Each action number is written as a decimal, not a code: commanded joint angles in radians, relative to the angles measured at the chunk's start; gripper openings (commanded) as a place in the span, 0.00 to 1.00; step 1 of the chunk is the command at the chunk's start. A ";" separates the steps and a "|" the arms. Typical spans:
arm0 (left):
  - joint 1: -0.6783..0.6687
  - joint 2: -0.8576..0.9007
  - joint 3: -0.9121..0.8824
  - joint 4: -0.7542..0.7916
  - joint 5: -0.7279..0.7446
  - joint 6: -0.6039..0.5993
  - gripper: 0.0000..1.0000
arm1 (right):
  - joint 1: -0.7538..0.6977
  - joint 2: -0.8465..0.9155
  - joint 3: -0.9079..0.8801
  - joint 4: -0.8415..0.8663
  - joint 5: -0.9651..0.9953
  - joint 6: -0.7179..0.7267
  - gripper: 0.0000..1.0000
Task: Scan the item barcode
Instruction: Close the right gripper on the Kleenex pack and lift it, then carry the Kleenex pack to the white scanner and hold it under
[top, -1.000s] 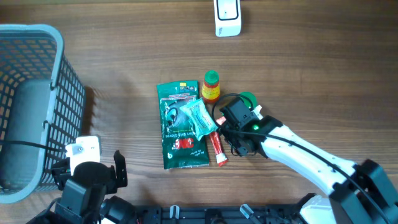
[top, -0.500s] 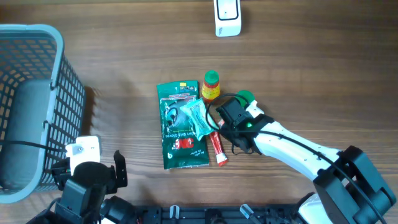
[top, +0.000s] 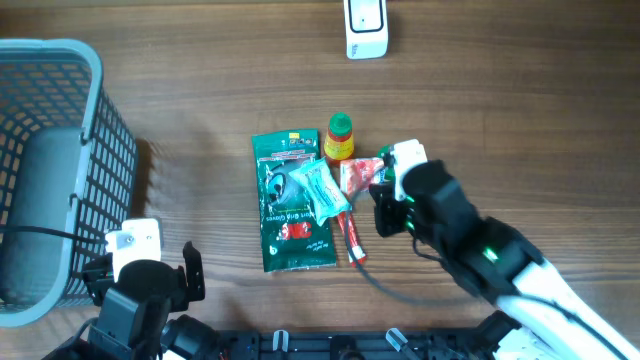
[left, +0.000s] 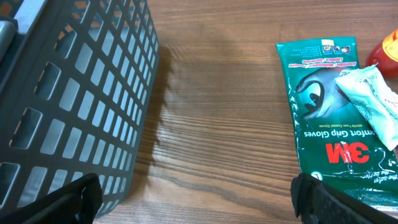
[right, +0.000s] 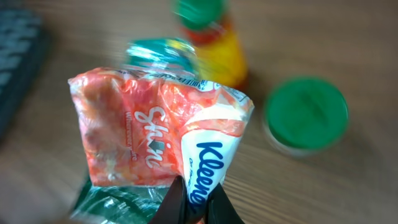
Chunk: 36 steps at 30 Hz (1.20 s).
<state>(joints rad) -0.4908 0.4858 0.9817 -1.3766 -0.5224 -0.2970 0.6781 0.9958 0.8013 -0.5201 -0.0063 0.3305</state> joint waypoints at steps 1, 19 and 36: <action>0.000 -0.005 0.001 0.002 0.008 -0.002 1.00 | -0.003 -0.142 0.009 0.002 -0.233 -0.463 0.04; 0.000 -0.005 0.001 0.002 0.008 -0.002 1.00 | -0.003 -0.323 0.009 0.097 -0.912 -0.903 0.04; 0.000 -0.005 0.001 0.002 0.008 -0.002 1.00 | -0.273 -0.069 0.011 0.340 -0.452 0.607 0.04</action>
<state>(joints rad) -0.4908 0.4858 0.9817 -1.3769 -0.5220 -0.2970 0.4892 0.8726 0.8013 -0.2291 -0.2810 0.7555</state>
